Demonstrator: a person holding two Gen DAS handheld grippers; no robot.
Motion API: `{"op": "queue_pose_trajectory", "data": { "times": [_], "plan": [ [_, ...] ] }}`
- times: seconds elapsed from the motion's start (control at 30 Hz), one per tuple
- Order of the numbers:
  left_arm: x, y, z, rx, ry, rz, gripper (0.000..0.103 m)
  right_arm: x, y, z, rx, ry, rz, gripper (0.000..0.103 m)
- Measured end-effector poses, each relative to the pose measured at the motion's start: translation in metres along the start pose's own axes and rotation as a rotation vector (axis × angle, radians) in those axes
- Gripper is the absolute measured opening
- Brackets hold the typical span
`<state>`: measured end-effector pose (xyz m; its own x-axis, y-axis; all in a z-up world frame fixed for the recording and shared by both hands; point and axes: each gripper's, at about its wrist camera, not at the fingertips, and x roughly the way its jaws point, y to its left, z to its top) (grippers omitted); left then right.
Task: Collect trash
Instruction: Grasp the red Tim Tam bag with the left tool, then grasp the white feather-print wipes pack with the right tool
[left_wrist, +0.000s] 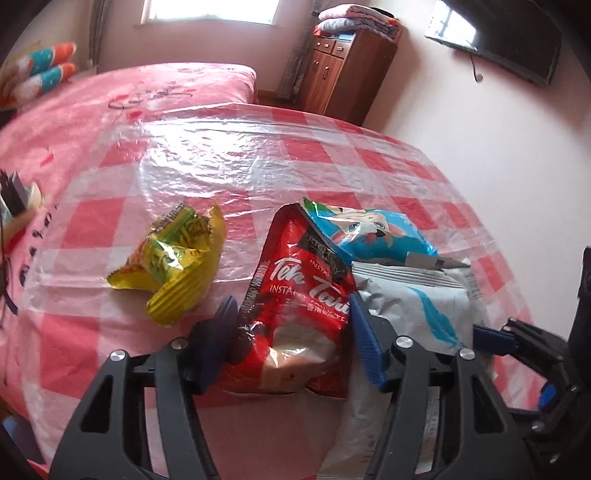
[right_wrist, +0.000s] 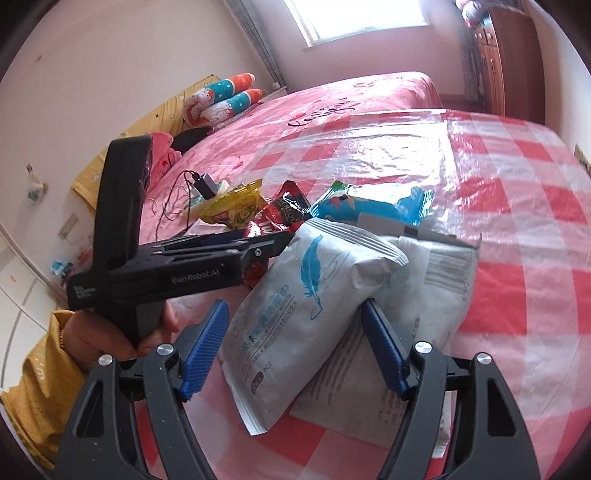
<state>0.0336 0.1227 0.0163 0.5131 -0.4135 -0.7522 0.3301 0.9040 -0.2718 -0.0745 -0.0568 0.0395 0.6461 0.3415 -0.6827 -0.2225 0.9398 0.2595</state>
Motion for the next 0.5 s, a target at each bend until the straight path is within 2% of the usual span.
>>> {"op": "queue_pose_trajectory", "data": {
  "times": [0.13, 0.23, 0.37, 0.5],
  "plan": [
    [-0.001, 0.002, -0.002, -0.020, -0.005, -0.010, 0.056, 0.006, -0.001, 0.005, -0.015, 0.005, -0.024, 0.075],
    [-0.005, 0.003, -0.007, -0.041, -0.012, 0.001, 0.052, 0.010, -0.001, 0.008, -0.018, 0.008, -0.026, 0.080],
    [-0.015, 0.006, -0.020, -0.079, -0.019, 0.010, 0.051, 0.017, 0.006, 0.008, -0.062, 0.016, -0.059, 0.089],
    [-0.027, 0.004, -0.037, -0.082, -0.022, 0.011, 0.051, 0.020, 0.012, 0.005, -0.095, 0.008, -0.089, 0.090]
  ]
}}
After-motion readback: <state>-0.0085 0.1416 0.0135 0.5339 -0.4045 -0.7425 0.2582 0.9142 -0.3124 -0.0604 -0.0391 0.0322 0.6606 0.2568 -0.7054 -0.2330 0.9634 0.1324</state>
